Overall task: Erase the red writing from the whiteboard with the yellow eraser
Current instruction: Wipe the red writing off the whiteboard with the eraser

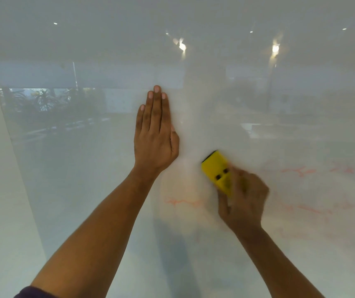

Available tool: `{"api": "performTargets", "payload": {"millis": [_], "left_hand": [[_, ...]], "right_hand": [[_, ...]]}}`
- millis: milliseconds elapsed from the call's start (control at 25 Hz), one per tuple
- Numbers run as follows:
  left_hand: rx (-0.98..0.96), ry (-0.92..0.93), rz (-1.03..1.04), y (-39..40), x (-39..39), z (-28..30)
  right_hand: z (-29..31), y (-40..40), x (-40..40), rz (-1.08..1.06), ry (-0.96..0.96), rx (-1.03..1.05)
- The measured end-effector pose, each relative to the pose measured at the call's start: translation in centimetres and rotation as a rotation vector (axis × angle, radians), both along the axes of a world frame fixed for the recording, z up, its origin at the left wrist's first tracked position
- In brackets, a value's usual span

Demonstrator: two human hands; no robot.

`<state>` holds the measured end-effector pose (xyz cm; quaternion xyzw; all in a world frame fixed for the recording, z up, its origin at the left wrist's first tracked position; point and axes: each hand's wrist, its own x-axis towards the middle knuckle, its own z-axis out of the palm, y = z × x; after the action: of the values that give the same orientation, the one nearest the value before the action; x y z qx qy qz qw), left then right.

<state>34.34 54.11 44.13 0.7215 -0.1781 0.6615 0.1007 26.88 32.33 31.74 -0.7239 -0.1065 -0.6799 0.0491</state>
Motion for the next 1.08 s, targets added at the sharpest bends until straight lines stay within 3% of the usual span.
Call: {"api": "performTargets", "payload": {"millis": [80,120,200,240,280,360,400,440,520,560,640,680,800,840,920,960,1080], "left_hand": [[0.080,0.008,-0.008,-0.4,-0.3,-0.1],[0.157,-0.005,-0.012,-0.9,-0.5,-0.2],[0.297,-0.037,-0.037,-2.1,-0.8,-0.5],[0.315,-0.042,-0.052,-2.6,-0.8,-0.7],[0.304,-0.040,-0.062,-3.1,-0.9,-0.8],[0.268,-0.035,-0.075,-3.5,-1.1,-0.9],[0.269,-0.035,-0.071,-3.6,-1.2,-0.9],[0.275,-0.037,-0.063,-3.6,-1.2,-0.9],[0.275,-0.041,-0.055,-3.8,-1.1,-0.9],[0.265,-0.039,-0.059,-3.9,-1.1,-0.8],[0.270,-0.038,-0.075,-4.2,-1.3,-0.8],[0.306,-0.041,-0.083,-4.4,-1.4,-0.9],[0.415,-0.050,-0.089,-5.9,-1.7,-0.8],[0.405,-0.047,-0.095,-6.7,-1.9,-0.9],[0.370,-0.033,-0.109,-8.4,-2.3,-1.2],[0.363,-0.019,-0.110,-9.0,-2.3,-1.4],[0.388,-0.022,-0.095,-10.5,-2.3,-1.2]], "right_hand": [[0.2,-2.5,-0.2,-0.002,0.016,-0.392],[1.3,-3.9,-0.2,-0.013,0.003,-0.348],[3.1,-4.8,-0.2,0.020,-0.056,0.104],[2.8,-4.3,-0.1,-0.001,-0.067,0.216],[1.6,-3.7,0.0,-0.025,-0.075,0.101],[0.1,-4.7,-0.3,-0.010,-0.026,-0.348],[0.5,-5.9,-0.4,-0.011,-0.015,-0.391],[1.0,-6.7,-0.4,-0.014,-0.023,-0.221],[1.3,-5.9,-0.6,0.024,-0.064,0.315],[0.4,-4.7,-0.6,-0.006,-0.050,0.333],[-1.4,-4.0,-0.9,-0.051,0.014,0.005],[-1.3,-4.9,-0.8,-0.080,0.029,-0.026],[0.7,-5.3,-1.4,0.041,-0.042,0.598],[0.2,-4.8,-1.7,0.026,-0.027,0.554],[-1.6,-5.6,-1.9,-0.093,0.030,0.179],[-1.4,-7.0,-2.0,-0.110,0.038,0.168],[0.3,-9.2,-2.2,0.016,-0.063,0.799]]}}
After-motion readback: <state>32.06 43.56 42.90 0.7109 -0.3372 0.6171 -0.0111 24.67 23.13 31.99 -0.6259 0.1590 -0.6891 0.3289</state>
